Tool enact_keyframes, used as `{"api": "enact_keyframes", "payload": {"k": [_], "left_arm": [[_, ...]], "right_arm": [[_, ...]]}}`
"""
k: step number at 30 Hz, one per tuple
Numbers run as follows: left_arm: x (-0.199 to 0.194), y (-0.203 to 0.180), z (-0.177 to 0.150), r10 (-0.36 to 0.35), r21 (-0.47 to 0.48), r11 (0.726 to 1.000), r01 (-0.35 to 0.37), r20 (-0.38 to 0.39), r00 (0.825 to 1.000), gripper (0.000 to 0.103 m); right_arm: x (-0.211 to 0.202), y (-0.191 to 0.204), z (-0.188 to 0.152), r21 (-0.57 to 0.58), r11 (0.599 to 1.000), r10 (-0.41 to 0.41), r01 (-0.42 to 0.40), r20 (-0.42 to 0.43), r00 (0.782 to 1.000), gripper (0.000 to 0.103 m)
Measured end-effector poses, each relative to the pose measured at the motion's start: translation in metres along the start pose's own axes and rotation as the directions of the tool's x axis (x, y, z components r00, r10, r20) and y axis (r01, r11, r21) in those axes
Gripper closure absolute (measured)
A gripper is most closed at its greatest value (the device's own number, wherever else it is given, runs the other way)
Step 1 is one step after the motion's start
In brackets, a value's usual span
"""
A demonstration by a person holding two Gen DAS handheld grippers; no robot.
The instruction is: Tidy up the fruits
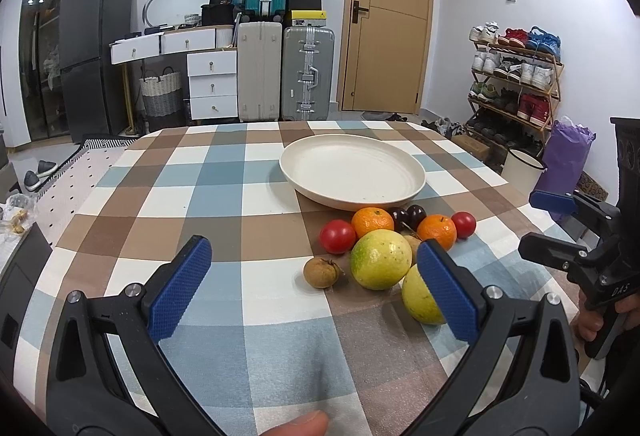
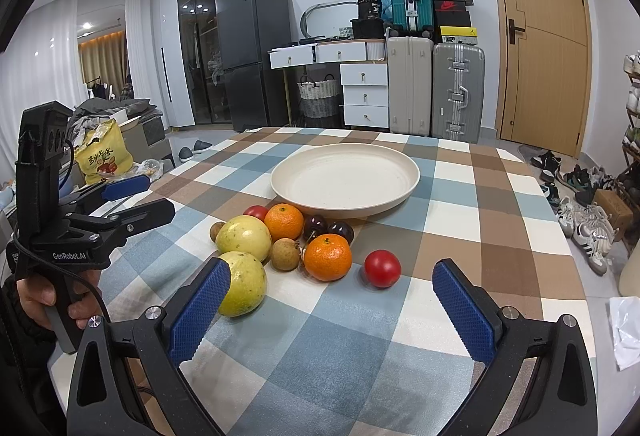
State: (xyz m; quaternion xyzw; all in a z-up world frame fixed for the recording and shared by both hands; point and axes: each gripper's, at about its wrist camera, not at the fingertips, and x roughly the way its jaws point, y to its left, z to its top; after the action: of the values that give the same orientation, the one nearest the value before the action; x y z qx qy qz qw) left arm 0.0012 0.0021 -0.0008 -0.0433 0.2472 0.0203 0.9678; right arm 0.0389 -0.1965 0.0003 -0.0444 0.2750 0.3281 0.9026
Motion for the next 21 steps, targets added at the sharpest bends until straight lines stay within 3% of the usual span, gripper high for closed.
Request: {"api": "enact_keyframes", "payload": {"k": [21], "left_arm": [[0.0057, 0.0009, 0.0001, 0.008, -0.014, 1.000, -0.009, -0.032, 0.999, 0.001]], "right_arm": [[0.0027, 0.0039, -0.0067, -0.013, 1.000, -0.007, 0.006, -0.004, 1.000, 0.000]]}}
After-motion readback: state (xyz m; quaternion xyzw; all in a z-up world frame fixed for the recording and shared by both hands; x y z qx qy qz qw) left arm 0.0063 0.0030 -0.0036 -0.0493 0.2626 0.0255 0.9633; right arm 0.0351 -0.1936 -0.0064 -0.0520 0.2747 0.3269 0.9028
